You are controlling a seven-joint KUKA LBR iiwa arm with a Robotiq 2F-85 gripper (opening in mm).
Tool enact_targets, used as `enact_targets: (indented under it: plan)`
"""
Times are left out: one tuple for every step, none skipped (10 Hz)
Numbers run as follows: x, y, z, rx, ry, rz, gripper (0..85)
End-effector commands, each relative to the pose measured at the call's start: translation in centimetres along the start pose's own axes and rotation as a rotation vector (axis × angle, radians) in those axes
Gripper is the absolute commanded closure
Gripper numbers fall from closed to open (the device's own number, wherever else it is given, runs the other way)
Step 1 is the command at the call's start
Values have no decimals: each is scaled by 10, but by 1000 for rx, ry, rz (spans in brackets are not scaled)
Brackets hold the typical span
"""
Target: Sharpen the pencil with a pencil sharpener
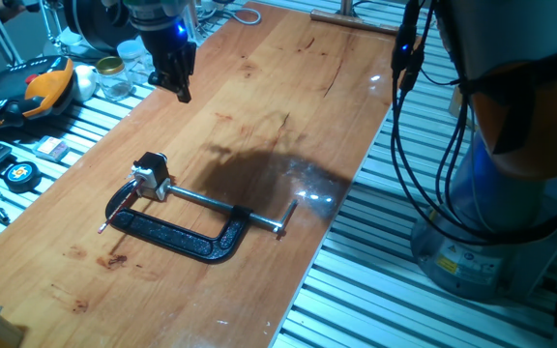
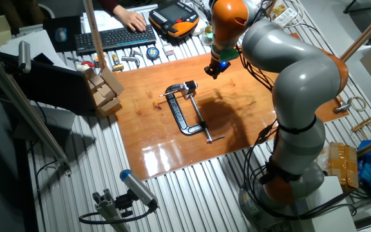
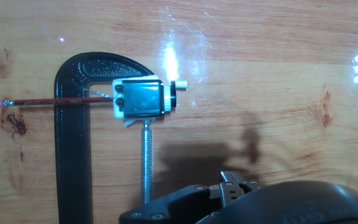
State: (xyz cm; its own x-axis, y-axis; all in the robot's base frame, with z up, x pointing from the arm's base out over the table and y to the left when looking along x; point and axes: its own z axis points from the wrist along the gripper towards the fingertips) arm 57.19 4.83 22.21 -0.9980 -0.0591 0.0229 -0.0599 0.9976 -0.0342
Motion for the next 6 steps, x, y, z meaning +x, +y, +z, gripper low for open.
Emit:
enact_targets:
  plan:
    - [-1,-1,-1,0,2,1,850]
    - [-2,-1,-1,0,3,1,850]
    - [-2,-1,-1,0,3,1,850]
    - [-2,-1,-1,-2,3,0,850]
    - [-2,-1,-1,-2,3,0,850]
    - [-2,-2,-1,0,3,-2,850]
